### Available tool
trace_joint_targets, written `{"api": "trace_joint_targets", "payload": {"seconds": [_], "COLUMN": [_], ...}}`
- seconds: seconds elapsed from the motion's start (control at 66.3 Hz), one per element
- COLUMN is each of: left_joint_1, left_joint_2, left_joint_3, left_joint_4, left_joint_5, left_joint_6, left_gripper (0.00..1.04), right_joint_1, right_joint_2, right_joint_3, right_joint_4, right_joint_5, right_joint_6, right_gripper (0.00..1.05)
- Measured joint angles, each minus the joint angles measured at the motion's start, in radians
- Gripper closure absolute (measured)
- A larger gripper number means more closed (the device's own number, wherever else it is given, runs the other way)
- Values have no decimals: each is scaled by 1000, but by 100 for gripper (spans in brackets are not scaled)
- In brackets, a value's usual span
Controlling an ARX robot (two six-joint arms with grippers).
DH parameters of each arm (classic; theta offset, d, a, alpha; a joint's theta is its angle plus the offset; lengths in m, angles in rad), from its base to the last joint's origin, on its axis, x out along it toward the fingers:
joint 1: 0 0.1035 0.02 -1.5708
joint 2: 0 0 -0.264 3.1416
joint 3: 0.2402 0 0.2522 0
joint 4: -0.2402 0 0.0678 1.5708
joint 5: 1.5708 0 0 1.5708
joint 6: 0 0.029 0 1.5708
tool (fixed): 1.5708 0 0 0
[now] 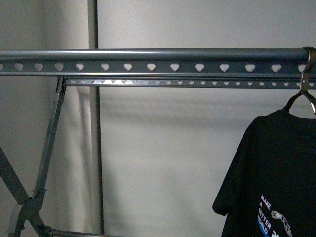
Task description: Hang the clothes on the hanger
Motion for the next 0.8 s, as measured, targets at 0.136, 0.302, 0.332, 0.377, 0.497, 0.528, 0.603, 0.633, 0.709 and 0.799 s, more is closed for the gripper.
{"api": "trace_joint_targets", "payload": {"seconds": [0.136,0.302,0.332,0.377,0.497,0.528,0.603,0.633,0.709,0.799], "left_joint_1": [0,0,0,0,0,0,0,0,0,0], "left_joint_2": [0,0,0,0,0,0,0,0,0,0], "left_joint_3": [0,0,0,0,0,0,0,0,0,0], "left_joint_4": [0,0,0,0,0,0,0,0,0,0], "left_joint_5": [2,0,0,0,0,0,0,1,0,0], "left_joint_6": [0,0,0,0,0,0,0,0,0,0], "left_gripper": [101,101,101,101,101,101,101,101,101,101], "right_joint_1": [38,-89,-110,-143,-227,-253,-366,-389,-409,-410], "right_joint_2": [-74,-151,-158,-168,-191,-195,-206,-207,-207,-207], "right_joint_3": [-37,-37,-37,-37,-37,-37,-37,-37,-37,-37], "right_joint_4": [-270,-348,-356,-366,-386,-391,-404,-404,-405,-405], "right_joint_5": [17,-109,-128,-156,-239,-269,-402,-404,-410,-413], "right_joint_6": [-37,-45,-45,-46,-48,-49,-50,-50,-49,-49], "right_gripper": [34,63,68,77,103,102,102,102,102,102]}}
